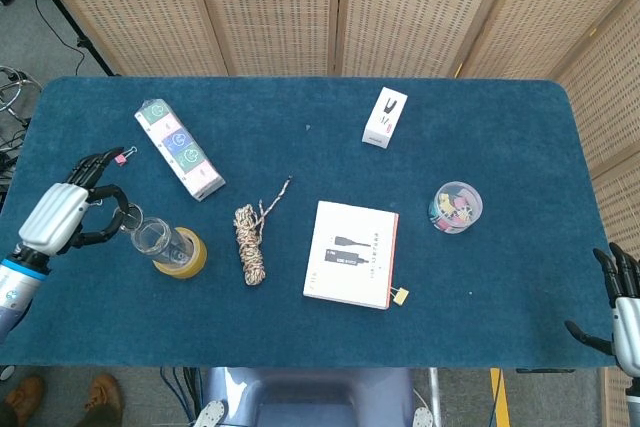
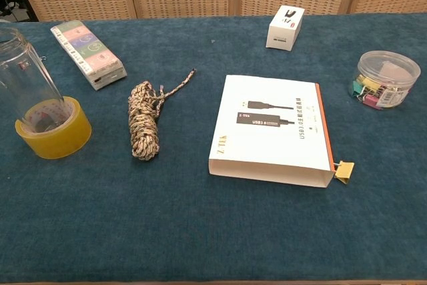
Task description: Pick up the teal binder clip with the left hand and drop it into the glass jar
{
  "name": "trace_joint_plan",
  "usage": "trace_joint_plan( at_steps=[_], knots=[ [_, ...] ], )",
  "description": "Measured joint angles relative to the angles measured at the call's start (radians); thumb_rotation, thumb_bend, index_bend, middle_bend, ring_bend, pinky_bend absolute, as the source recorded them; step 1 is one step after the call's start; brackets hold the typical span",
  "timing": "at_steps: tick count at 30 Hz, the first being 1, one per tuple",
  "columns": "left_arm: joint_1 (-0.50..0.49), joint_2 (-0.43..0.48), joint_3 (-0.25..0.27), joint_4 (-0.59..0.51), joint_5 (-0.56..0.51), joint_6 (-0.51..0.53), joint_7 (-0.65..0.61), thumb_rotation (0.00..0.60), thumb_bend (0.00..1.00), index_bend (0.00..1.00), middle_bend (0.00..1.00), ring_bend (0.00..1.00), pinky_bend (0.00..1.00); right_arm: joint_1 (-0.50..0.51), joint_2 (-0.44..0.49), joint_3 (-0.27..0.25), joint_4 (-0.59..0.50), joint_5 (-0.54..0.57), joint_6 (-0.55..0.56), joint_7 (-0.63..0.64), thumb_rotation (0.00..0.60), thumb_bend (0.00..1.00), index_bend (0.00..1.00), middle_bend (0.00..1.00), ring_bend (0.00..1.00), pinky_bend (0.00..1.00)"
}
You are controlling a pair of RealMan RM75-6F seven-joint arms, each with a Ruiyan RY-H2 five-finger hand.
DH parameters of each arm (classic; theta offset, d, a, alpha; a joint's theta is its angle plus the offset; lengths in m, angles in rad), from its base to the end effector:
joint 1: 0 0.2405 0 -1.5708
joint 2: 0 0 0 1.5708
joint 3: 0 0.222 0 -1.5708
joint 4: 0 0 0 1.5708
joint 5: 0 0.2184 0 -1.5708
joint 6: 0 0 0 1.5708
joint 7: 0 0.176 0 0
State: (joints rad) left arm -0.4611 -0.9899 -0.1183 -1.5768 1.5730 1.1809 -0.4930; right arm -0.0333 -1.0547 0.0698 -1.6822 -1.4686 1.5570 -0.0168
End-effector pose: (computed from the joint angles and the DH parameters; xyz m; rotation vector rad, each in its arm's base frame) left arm -0.2075 0.3212 0.1404 -1.6657 -1.0890 -1.2301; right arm -0.2964 -0.1803 0.1652 1.2486 -0.9055 0.8500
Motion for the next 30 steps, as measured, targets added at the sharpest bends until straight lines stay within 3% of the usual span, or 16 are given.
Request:
trace_joint_plan(
  at_steps=[30],
  knots=[
    [-0.045,-0.015,0.063,0.002,0.026,-0.054,-0.081,0.600,0.50,0.62,0.00,0.00,0.00,0.000,0.000,0.002,0.004,0.004,0.001,0.002,0.600,0.00,0.00,0.00,0.00,0.00]
  ],
)
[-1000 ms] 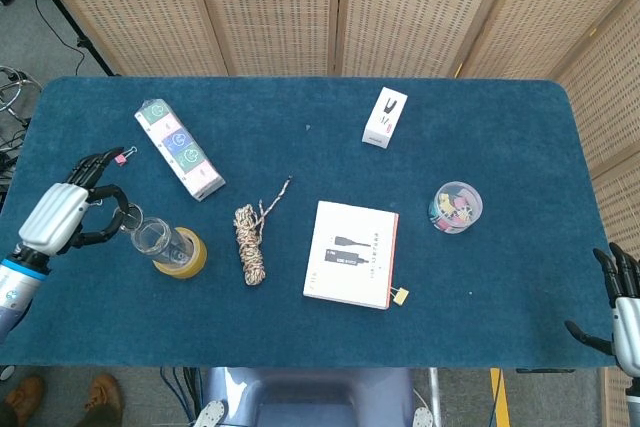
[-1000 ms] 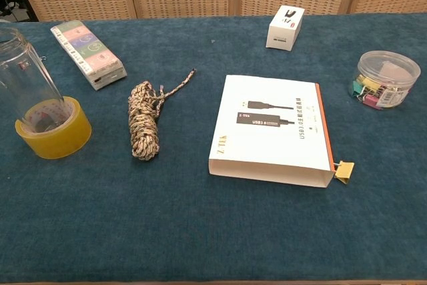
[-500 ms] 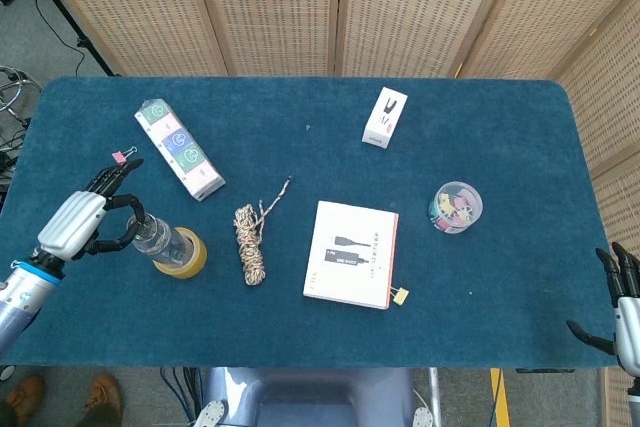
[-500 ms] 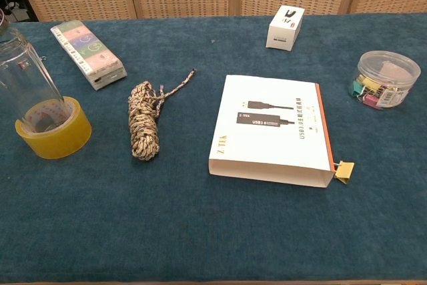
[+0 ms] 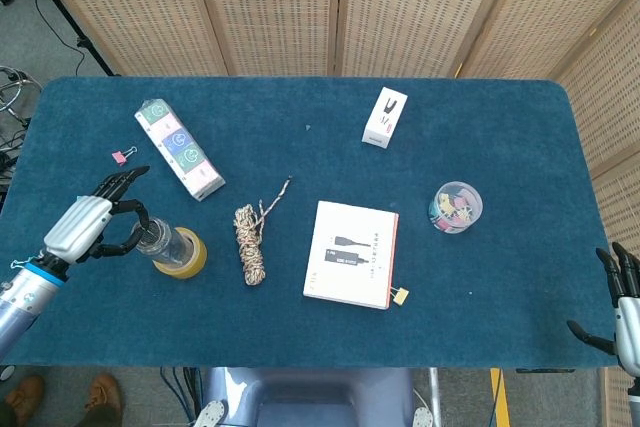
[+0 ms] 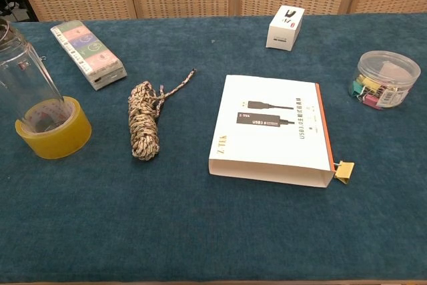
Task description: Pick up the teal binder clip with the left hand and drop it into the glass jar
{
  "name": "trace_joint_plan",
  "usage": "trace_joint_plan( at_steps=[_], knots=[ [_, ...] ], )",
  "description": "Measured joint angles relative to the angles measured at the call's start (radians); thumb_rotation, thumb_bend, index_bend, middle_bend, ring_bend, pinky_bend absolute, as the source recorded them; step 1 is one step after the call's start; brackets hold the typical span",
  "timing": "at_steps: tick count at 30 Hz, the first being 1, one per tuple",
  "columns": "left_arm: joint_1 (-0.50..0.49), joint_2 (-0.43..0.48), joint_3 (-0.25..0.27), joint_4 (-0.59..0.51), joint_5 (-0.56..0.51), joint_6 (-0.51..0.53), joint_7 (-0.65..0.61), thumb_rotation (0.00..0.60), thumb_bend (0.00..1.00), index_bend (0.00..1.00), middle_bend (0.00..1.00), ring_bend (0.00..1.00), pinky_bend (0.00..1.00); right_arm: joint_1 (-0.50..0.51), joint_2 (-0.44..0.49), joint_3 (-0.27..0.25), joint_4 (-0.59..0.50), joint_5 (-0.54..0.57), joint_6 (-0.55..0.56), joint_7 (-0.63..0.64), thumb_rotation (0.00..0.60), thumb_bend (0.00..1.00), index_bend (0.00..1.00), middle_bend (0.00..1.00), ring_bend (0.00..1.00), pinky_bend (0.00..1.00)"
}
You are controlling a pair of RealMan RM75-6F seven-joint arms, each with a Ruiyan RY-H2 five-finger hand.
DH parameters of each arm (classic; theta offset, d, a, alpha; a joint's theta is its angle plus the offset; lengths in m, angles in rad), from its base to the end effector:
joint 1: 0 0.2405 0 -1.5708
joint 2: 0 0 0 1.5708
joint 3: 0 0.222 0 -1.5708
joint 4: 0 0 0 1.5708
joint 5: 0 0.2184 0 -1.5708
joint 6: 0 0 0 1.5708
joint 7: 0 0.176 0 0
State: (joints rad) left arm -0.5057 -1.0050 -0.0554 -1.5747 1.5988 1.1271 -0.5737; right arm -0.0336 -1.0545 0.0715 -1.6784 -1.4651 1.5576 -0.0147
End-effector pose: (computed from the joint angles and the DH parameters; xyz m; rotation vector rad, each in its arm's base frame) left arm -0.2086 0.3155 0.1162 -1.7319 -1.2220 -1.1986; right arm -0.2976 -0.1805 0.1663 1.2447 -0.9035 0.8480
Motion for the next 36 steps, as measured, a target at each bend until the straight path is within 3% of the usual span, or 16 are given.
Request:
trace_joint_plan(
  at_steps=[10,16,27,30,32,36],
  knots=[
    [-0.004,-0.009,0.005,0.005,-0.019,-0.011,0.027,0.600,0.50,0.59,0.00,0.00,0.00,0.000,0.001,-0.001,-0.001,-0.001,-0.002,0.001,0.600,0.00,0.00,0.00,0.00,0.00],
    [-0.001,-0.021,0.005,0.012,-0.027,-0.002,0.045,0.600,0.50,0.25,0.00,0.00,0.00,0.001,0.000,-0.001,-0.003,0.000,-0.002,-0.001,0.600,0.00,0.00,0.00,0.00,0.00],
    [0.004,-0.018,0.004,0.012,-0.032,0.016,0.049,0.600,0.50,0.18,0.00,0.00,0.00,0.001,0.000,-0.001,-0.003,0.000,-0.002,0.000,0.600,0.00,0.00,0.00,0.00,0.00],
    [0.012,-0.011,0.004,0.008,-0.027,0.037,0.042,0.600,0.48,0.07,0.00,0.00,0.00,0.001,0.001,-0.001,-0.003,0.000,-0.002,0.001,0.600,0.00,0.00,0.00,0.00,0.00],
    [0.022,-0.004,0.005,0.007,-0.023,0.057,0.043,0.600,0.44,0.00,0.00,0.00,0.00,0.001,0.001,-0.001,-0.003,-0.001,-0.003,0.001,0.600,0.00,0.00,0.00,0.00,0.00],
    [0.054,0.007,0.009,0.007,-0.023,0.103,0.069,0.600,0.33,0.00,0.00,0.00,0.00,0.002,0.001,-0.002,-0.003,-0.003,-0.003,0.000,0.600,0.00,0.00,0.00,0.00,0.00]
  ],
)
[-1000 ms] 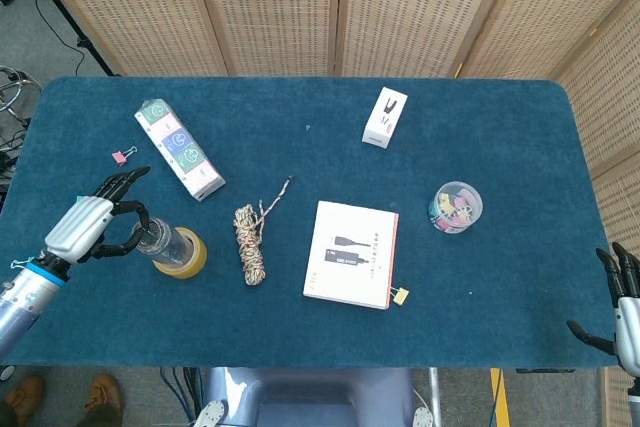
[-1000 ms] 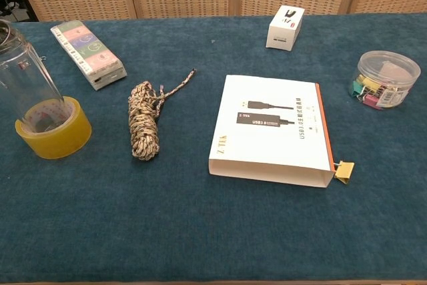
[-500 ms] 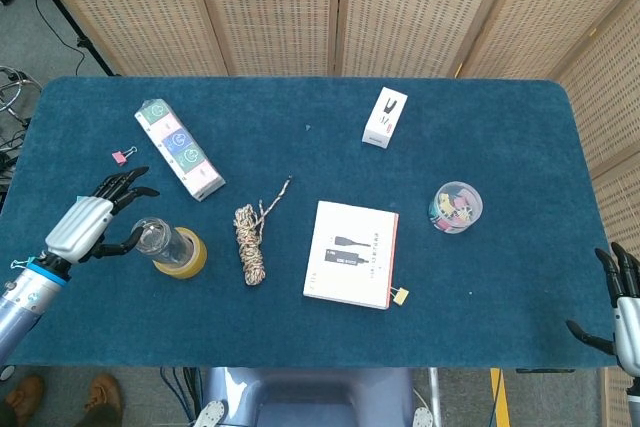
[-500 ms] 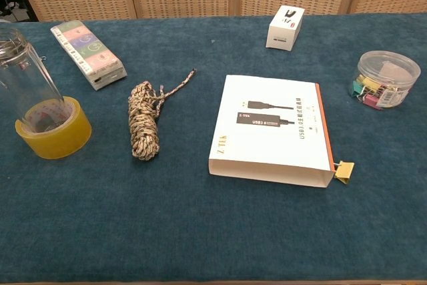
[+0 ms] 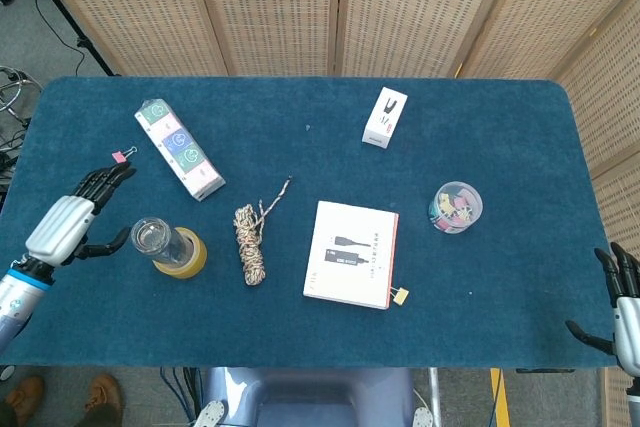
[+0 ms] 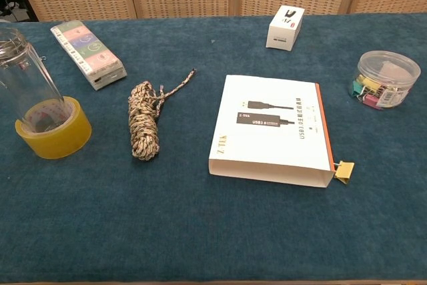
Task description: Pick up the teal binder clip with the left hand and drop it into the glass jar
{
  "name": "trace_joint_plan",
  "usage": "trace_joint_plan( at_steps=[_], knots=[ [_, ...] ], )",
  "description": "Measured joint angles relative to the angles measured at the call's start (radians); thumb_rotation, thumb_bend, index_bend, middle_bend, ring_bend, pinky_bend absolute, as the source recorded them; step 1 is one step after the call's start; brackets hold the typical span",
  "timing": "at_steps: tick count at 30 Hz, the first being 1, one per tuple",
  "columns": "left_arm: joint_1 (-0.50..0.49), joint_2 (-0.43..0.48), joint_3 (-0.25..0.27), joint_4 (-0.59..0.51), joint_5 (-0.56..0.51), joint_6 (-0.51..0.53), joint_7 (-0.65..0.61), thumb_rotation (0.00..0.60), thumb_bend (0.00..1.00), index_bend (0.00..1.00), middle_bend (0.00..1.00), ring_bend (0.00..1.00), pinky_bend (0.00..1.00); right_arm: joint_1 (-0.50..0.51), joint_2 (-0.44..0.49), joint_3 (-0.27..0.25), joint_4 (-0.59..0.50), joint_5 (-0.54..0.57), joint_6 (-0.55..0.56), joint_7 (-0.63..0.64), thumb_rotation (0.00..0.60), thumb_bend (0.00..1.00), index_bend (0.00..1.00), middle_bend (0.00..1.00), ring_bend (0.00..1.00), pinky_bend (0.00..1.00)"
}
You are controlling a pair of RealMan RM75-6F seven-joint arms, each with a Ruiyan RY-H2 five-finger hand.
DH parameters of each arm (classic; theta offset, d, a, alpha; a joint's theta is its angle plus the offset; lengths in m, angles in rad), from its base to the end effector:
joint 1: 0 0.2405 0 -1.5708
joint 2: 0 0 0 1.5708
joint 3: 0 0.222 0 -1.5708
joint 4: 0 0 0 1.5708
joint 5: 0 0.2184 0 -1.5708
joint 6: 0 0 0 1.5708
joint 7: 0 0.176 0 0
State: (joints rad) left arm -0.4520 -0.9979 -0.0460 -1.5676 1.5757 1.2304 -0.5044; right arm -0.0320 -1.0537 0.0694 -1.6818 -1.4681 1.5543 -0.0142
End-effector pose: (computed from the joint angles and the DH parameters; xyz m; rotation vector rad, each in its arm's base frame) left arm -0.2212 0.3058 0.1346 -1.6643 -1.1217 -1.2087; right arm -0.2966 -0.1806 0.1651 1.2500 -0.9081 0.8500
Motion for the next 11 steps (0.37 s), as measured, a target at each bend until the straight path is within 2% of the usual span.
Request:
trace_joint_plan(
  at_steps=[4,11],
  knots=[
    [0.048,0.002,0.006,0.007,-0.017,0.053,0.061,0.600,0.24,0.00,0.00,0.00,0.00,-0.001,0.000,-0.001,-0.001,-0.004,0.003,-0.002,0.600,0.00,0.00,0.00,0.00,0.00],
    [0.188,-0.042,0.017,0.034,-0.080,0.216,0.181,0.600,0.23,0.00,0.00,0.00,0.00,-0.002,-0.002,-0.004,-0.003,-0.021,0.015,-0.007,0.600,0.00,0.00,0.00,0.00,0.00]
  ],
)
